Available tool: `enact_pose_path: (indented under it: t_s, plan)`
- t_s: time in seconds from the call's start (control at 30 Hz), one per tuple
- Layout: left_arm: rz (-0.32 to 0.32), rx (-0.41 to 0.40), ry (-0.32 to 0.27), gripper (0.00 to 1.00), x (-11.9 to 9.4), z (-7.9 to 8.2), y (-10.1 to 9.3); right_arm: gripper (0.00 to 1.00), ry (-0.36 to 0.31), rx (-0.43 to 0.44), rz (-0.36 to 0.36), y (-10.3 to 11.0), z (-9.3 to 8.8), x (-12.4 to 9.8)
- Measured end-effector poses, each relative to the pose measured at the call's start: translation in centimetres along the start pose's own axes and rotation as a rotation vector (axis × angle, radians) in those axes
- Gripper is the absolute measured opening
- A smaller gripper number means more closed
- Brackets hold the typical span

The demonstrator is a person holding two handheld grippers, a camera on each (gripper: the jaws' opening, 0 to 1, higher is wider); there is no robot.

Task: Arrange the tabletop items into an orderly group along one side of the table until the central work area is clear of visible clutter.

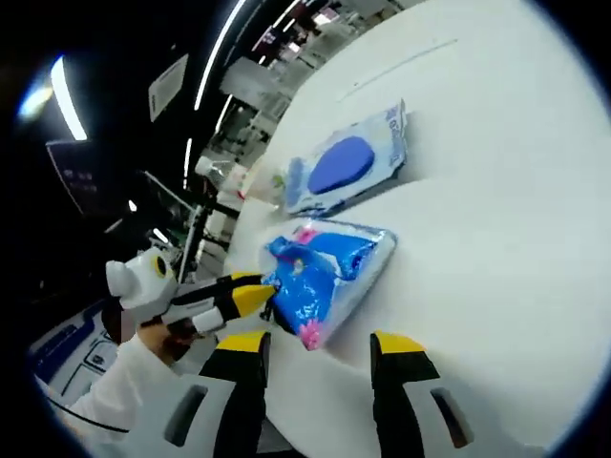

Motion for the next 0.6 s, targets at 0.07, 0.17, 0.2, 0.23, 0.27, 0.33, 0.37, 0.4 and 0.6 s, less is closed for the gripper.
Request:
enact_pose_path:
  t_s: [0.07, 0.17, 0.2, 0.23, 0.27, 0.33, 0.37, 0.4, 0.6]
  plan:
    - [0.007, -0.007, -0.013, 0.16, 0.0, 0.1, 0.0, 0.36, -0.001, -0.008, -0.003, -0.1, 0.1, 0.3]
    - [0.018, -0.007, -0.017, 0.13, -0.2, 0.0, -0.1, 0.23, -0.008, -0.032, -0.038, -0.7, 0.5, 0.8]
    - [0.021, -0.006, -0.015, 0.12, -0.3, -0.1, -0.2, 0.18, -0.006, -0.047, -0.039, -0.7, 0.4, 0.8]
    - [0.021, -0.008, -0.017, 0.09, -0.4, 0.0, 0.0, 0.14, -0.002, -0.053, -0.046, -0.8, 0.3, 1.0]
    - [0.018, -0.009, -0.022, 0.08, -0.5, 0.0, -0.1, 0.11, -0.003, -0.060, -0.048, -0.9, 0.2, 1.0]
    - [0.017, -0.004, -0.024, 0.05, -0.6, -0.1, -0.3, 0.06, -0.008, -0.063, -0.048, -1.0, 0.2, 1.1]
    - [0.016, 0.003, -0.023, 0.04, -0.6, -0.1, -0.4, 0.03, -0.009, -0.064, -0.047, -1.0, 0.2, 1.1]
    - [0.014, 0.007, -0.024, 0.03, -0.6, -0.2, -0.5, 0.01, -0.008, -0.070, -0.050, -1.1, 0.1, 1.1]
    - [0.000, 0.037, -0.037, 0.00, -0.5, 0.1, -1.6, 0.00, -0.012, -0.131, -0.095, -1.9, 0.3, 0.6]
Point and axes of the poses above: the point that each gripper's makers call its tool centre point, and the gripper's own axes: x roughly forward along the fingers, y roughly to its left, z roughly out of its top, the point moved 6 cm from there along -x, roughly backward along the fingers, and after that the axes turned 13 degrees about -z, right-handed, at the moved point
